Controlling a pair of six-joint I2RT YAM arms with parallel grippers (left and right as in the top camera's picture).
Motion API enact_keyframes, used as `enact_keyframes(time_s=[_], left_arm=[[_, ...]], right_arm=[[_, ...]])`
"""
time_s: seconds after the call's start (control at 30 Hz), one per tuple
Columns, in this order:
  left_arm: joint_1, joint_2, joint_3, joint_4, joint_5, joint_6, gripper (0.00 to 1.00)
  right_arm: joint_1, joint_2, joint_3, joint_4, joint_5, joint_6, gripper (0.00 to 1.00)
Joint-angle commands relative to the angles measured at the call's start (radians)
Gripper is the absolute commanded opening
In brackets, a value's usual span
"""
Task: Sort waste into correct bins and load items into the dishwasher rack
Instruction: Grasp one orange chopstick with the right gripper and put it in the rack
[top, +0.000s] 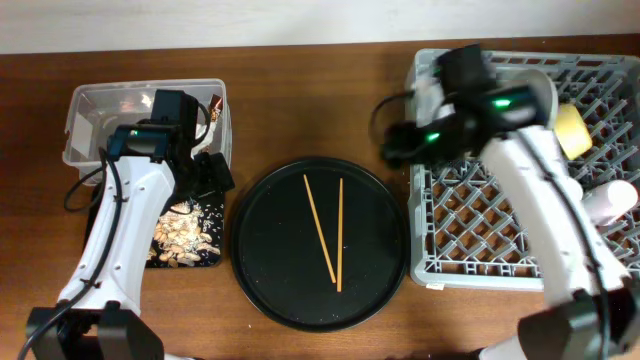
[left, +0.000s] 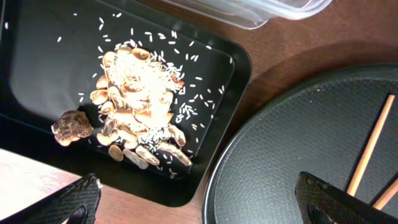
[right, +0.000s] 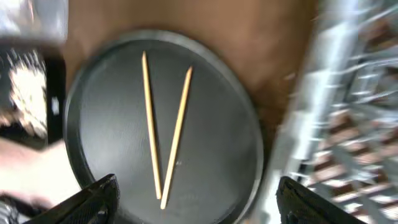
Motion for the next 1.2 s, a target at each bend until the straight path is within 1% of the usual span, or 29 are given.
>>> enact_keyframes(time_s=[0.0, 0.03, 0.07, 0.1, 0.2, 0.23, 0.27, 0.3, 0.33, 0.4, 0.47, 0.53, 0.67, 0.7, 0.73, 0.8, 0.83, 0.87, 0.97, 1.0, 1.07, 1.1, 1.17], left_arm=[[0.003, -0.02, 0.004, -0.029, -0.047, -0.008, 0.99], [0.003, -0.02, 0.003, -0.039, -0.056, -0.008, 0.99], [0.003, -0.02, 0.004, -0.042, -0.056, -0.008, 0.99], [0.003, -0.02, 0.003, -0.043, -0.056, -0.008, 0.99], [0.003, -0.02, 0.003, -0.043, -0.056, -0.008, 0.99], [0.003, -0.02, 0.003, -0.043, -0.056, -0.008, 0.99], [0.003, -0.02, 0.003, -0.043, -0.056, -0.008, 1.0], [0.003, -0.02, 0.003, -0.043, -0.056, -0.008, 0.99], [0.003, -0.02, 0.003, -0.043, -0.056, -0.008, 0.99], [0.003, -0.02, 0.003, -0.043, -0.055, -0.008, 0.99], [0.003, -0.02, 0.003, -0.043, -0.055, -0.008, 0.99], [0.003, -0.019, 0.003, -0.043, -0.052, -0.009, 0.99], [0.003, -0.019, 0.003, -0.043, -0.053, -0.008, 0.99], [0.003, -0.019, 0.003, -0.043, -0.052, -0.009, 0.99], [0.003, -0.019, 0.003, -0.042, -0.053, -0.009, 0.99], [0.003, -0.019, 0.003, -0.043, -0.052, -0.008, 0.99], [0.003, -0.019, 0.003, -0.043, -0.052, -0.009, 1.0], [0.003, -0.019, 0.003, -0.043, -0.052, -0.009, 0.99], [0.003, -0.019, 0.003, -0.043, -0.052, -0.009, 0.99], [0.003, -0.019, 0.003, -0.046, -0.053, -0.009, 0.99], [0.003, -0.019, 0.003, -0.045, -0.052, -0.009, 0.99], [0.003, -0.019, 0.003, -0.045, -0.053, -0.009, 0.99], [0.003, -0.019, 0.003, -0.046, -0.052, -0.008, 0.99]], right_arm=[[0.121, 0.068, -0.088, 0.024, -0.023, 0.038, 0.82], [0.161, 0.104, -0.117, 0.041, -0.019, 0.055, 0.81], [0.198, 0.142, -0.137, 0.054, -0.019, 0.056, 0.76], [0.221, 0.167, -0.149, 0.066, -0.015, 0.073, 0.74], [0.3, 0.269, -0.176, 0.095, 0.033, 0.189, 0.73], [0.314, 0.287, -0.176, 0.101, 0.033, 0.219, 0.73], [0.323, 0.3, -0.176, 0.109, 0.039, 0.244, 0.7], [0.337, 0.315, -0.177, 0.115, 0.087, 0.312, 0.68], [0.344, 0.323, -0.18, 0.124, 0.117, 0.337, 0.68], [0.361, 0.334, -0.183, 0.148, 0.144, 0.349, 0.67], [0.376, 0.346, -0.187, 0.153, 0.206, 0.401, 0.67], [0.387, 0.371, -0.187, 0.161, 0.215, 0.402, 0.65], [0.389, 0.404, -0.194, 0.175, 0.24, 0.45, 0.62], [0.389, 0.407, -0.203, 0.179, 0.24, 0.457, 0.58], [0.389, 0.41, -0.218, 0.187, 0.24, 0.457, 0.51], [0.389, 0.41, -0.267, 0.221, 0.245, 0.483, 0.41], [0.389, 0.41, -0.291, 0.228, 0.243, 0.493, 0.3], [0.389, 0.41, -0.291, 0.222, 0.241, 0.493, 0.22], [0.385, 0.397, -0.288, 0.212, 0.222, 0.493, 0.07], [0.377, 0.376, -0.275, 0.192, 0.224, 0.483, 0.04], [0.358, 0.333, -0.236, 0.143, 0.224, 0.423, 0.04], [0.336, 0.276, -0.192, 0.098, 0.229, 0.351, 0.04], [0.29, 0.166, -0.138, 0.051, 0.249, 0.257, 0.04]])
